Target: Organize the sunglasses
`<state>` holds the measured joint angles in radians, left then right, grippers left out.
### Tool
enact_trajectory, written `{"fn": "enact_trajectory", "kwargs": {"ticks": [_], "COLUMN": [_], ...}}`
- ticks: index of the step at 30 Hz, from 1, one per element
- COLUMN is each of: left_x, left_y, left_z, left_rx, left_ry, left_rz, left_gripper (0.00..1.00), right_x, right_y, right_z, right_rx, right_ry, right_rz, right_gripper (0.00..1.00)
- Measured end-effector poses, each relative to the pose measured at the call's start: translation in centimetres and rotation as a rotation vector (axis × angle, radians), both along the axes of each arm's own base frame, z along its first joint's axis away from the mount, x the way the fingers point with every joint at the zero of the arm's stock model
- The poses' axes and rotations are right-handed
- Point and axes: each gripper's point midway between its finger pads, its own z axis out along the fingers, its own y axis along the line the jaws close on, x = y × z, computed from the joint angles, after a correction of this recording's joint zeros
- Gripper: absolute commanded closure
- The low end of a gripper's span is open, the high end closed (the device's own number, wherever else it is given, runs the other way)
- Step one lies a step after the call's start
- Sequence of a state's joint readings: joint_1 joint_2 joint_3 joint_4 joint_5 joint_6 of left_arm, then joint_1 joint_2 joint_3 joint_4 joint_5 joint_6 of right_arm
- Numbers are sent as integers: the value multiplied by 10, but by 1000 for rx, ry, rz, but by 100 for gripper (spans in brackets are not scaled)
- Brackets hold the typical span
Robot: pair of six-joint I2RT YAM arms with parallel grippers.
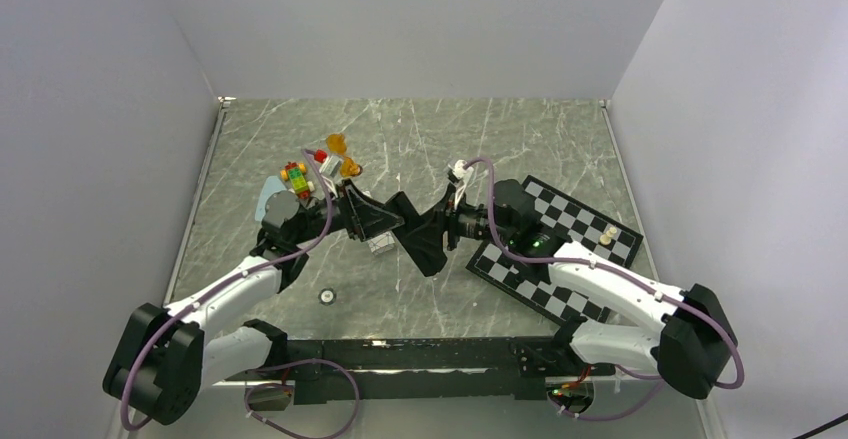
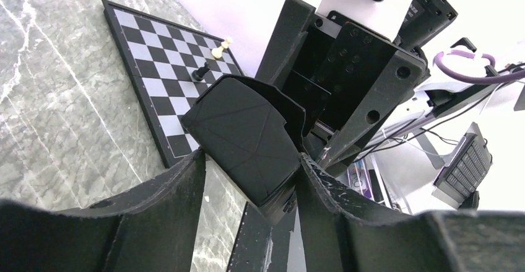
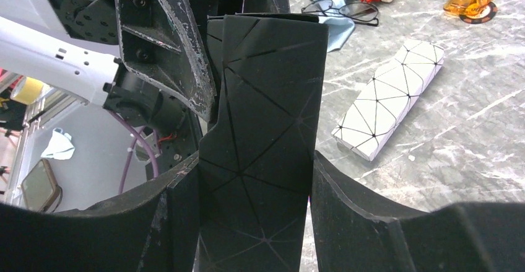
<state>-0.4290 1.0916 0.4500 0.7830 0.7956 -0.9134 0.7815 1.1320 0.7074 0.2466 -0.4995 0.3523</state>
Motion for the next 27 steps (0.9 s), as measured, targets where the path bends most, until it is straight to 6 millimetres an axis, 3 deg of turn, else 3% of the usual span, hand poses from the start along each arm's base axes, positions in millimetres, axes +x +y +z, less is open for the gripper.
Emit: {"fn": "enact_trajectory", "kwargs": {"ticks": [3,11,15,18,21,27], "left_x": [-1,-2,4,11,20,27], "left_y": [1,8,18,25,33,40], "left_z": [2,2,-9,-22,-41,-48], "left_rx": [1,117,199,256,318,379], "left_ry": [-11,-105,-105,-86,-34,21], "left_rz": [-2,41,116,171,234,287], "left_gripper": [80,65,45,37,34,25], "right_x": [-2,-7,-12,-18,-29,-26], "right_y": [-1,-9,-13,-13,-8,-7], "right_z": [3,8,12,9,15,12], "right_rx": [7,6,9,3,16,-3], "right_ry": [4,21,25,54,66,92], "right_rz": [3,-6,-4,21,73,58], "right_gripper": [74,76,82,86,88,94]}}
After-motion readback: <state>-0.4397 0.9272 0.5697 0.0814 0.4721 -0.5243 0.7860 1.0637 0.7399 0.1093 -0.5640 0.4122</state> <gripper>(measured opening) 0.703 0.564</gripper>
